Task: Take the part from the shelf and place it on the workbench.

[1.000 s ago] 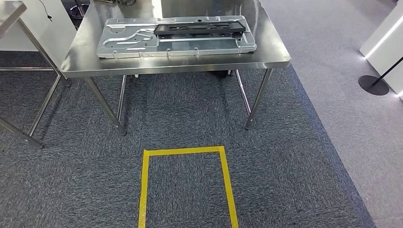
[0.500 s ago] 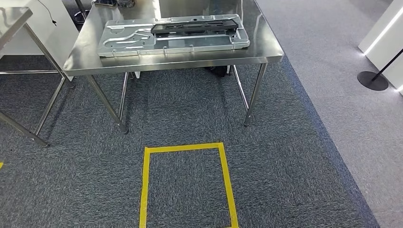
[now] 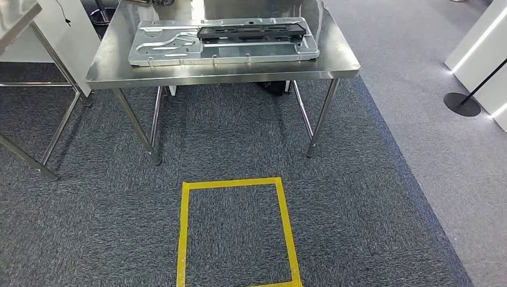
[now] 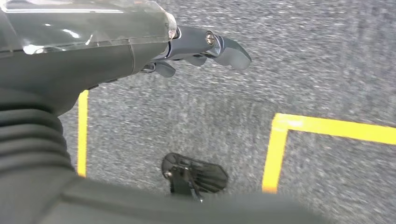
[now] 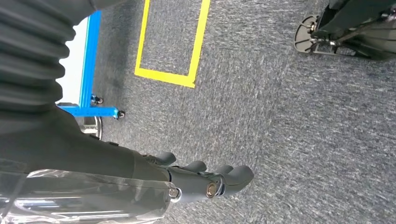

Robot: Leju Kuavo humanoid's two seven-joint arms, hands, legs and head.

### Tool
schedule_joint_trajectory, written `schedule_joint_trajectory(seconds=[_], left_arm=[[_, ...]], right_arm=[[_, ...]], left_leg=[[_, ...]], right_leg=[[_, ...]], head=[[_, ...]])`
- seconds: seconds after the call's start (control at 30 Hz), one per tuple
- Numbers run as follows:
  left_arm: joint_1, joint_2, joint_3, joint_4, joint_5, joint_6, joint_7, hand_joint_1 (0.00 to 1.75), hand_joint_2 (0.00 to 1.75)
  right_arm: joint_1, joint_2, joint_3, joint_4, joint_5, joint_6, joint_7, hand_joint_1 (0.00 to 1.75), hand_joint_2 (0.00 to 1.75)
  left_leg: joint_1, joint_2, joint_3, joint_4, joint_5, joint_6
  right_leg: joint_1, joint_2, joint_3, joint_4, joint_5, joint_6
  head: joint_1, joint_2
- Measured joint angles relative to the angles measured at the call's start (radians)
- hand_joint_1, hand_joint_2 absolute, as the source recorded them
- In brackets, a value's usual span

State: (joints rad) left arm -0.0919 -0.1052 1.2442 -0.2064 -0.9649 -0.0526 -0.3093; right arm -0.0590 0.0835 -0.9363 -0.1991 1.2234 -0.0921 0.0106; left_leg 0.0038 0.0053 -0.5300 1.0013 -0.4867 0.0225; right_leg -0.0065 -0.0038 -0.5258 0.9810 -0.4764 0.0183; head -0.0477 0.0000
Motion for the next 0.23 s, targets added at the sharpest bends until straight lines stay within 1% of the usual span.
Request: schedule_joint_trajectory(seconds=[0.1,0.17,0.2,0.23], left_arm=[[0.002,0.002,-0.001,0.0,0.013,0.017,0.035,0.0,1.75],[0.007,0.005,-0.022,-0.001,0.038,0.023,0.053,0.0,1.75],[0.01,0.007,-0.037,-0.001,0.053,0.025,0.059,0.0,1.31],[0.012,0.008,-0.045,-0.001,0.061,0.026,0.062,0.0,1.16]], right_arm=[[0.001,0.0,0.002,0.0,-0.011,0.0,0.006,0.0,1.75],[0.005,0.0,0.017,-0.002,-0.038,0.001,0.008,0.0,1.75],[0.007,-0.001,0.028,-0.003,-0.057,0.001,0.008,0.0,1.75],[0.008,-0.001,0.034,-0.004,-0.067,0.001,0.008,0.0,1.75]], left_leg=[[0.0,0.0,-0.002,0.001,0.001,0.001],[0.0,0.0,-0.003,0.001,0.002,0.001],[0.0,0.001,-0.003,0.001,0.002,0.001],[0.0,0.001,-0.003,0.001,0.003,0.001]], right_leg=[[0.0,0.0,-0.002,0.0,0.002,0.004],[0.0,0.0,-0.003,0.0,0.003,0.005],[0.0,0.0,-0.003,0.001,0.003,0.005],[0.0,0.0,-0.003,0.001,0.003,0.006]], head=[[0.0,0.0],[0.0,0.0],[0.0,0.0],[0.0,0.0]])
